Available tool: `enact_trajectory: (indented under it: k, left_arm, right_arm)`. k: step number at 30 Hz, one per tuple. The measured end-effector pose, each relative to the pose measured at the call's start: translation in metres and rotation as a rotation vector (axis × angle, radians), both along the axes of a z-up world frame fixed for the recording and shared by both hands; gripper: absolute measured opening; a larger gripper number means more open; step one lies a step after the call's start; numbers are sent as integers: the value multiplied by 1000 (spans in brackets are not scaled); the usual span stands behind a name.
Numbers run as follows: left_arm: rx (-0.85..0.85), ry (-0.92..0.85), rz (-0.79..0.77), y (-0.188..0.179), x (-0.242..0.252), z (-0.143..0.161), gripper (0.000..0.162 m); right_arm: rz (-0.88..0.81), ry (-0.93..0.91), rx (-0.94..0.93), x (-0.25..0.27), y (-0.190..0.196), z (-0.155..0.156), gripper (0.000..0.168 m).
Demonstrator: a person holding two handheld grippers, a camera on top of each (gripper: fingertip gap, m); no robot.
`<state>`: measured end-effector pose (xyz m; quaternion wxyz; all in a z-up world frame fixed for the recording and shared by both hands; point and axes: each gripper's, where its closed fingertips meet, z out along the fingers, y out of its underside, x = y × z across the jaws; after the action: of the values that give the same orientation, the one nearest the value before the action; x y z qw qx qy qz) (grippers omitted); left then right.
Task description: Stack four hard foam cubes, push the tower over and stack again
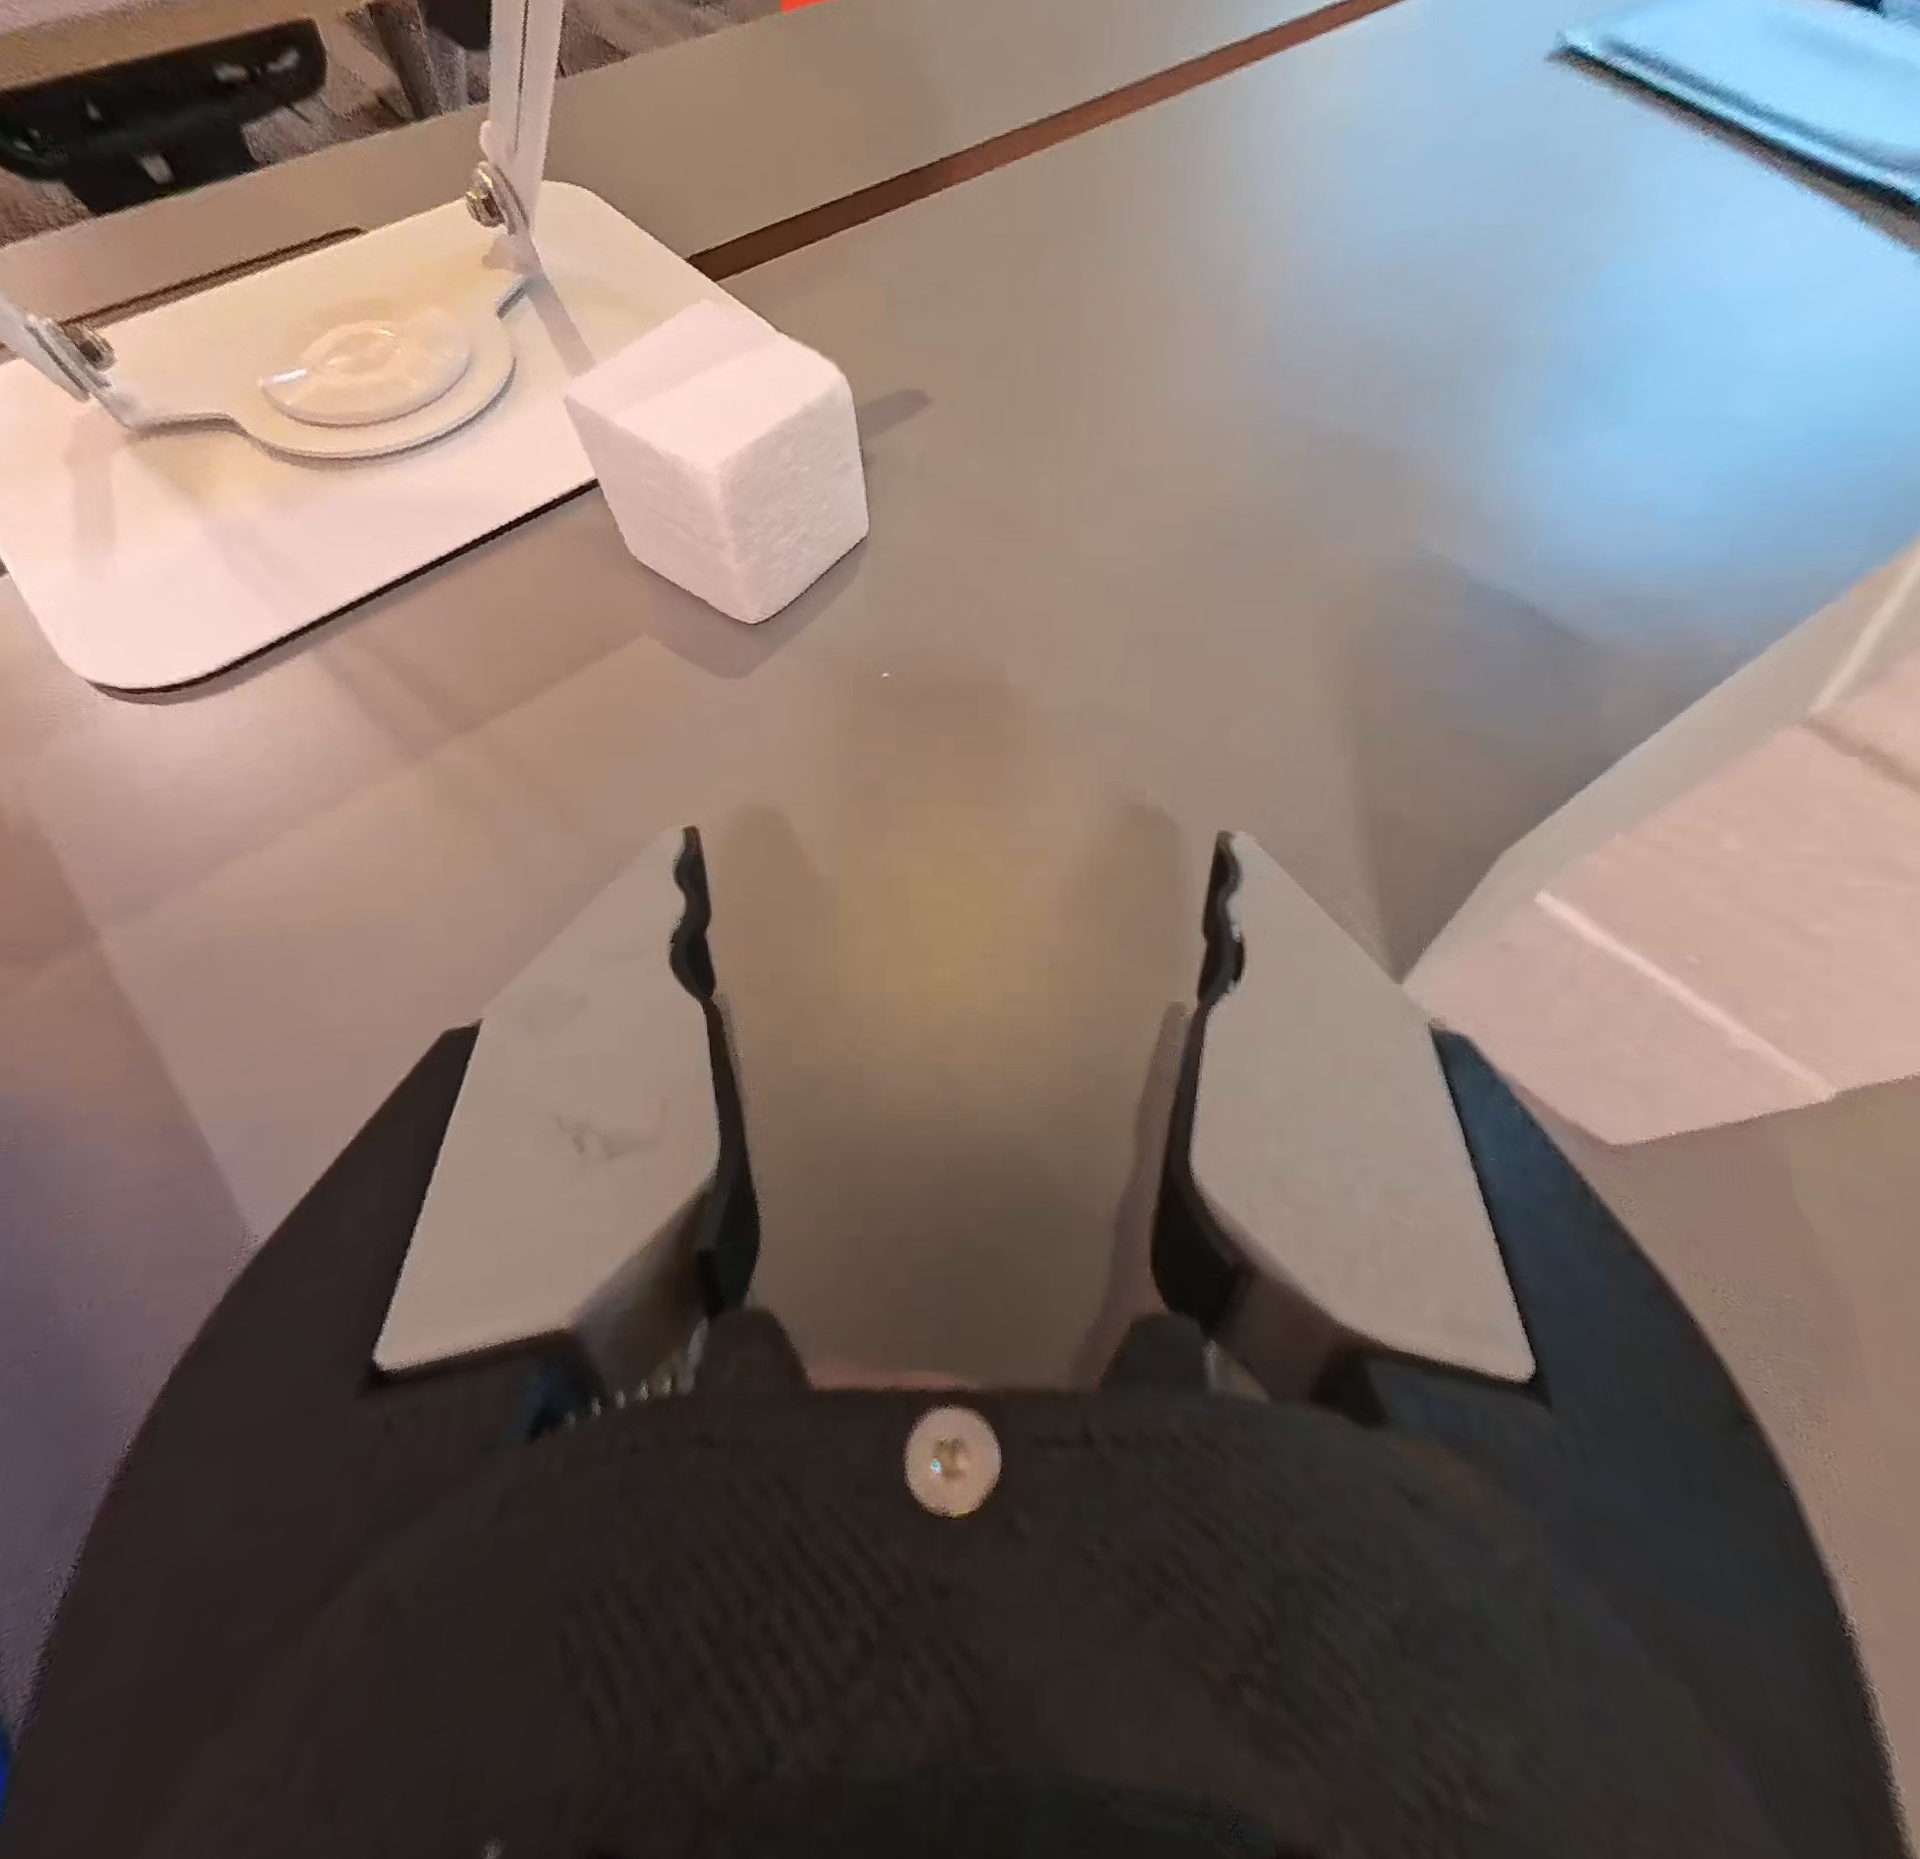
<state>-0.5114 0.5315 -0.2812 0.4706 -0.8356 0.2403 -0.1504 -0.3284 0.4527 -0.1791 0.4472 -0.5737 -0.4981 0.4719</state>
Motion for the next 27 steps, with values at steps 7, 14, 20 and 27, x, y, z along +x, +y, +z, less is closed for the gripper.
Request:
enact_trajectory:
  k: [7,14,20,27]
  left_arm:
    - [53,47,-82,47,-4,11,93]
    - [18,104,-259,102,8,7,98]
    - [-8,145,-302,133,12,-14,101]
    - [-37,182,-333,128,26,-17,62]
  right_arm:
    - [-1,7,-8,21,2,-15,65]
    - [44,2,-33,19,-6,-24,64]
    - [64,-22,-30,16,-11,-30,63]
    - [29,-22,-25,19,-3,-31,60]
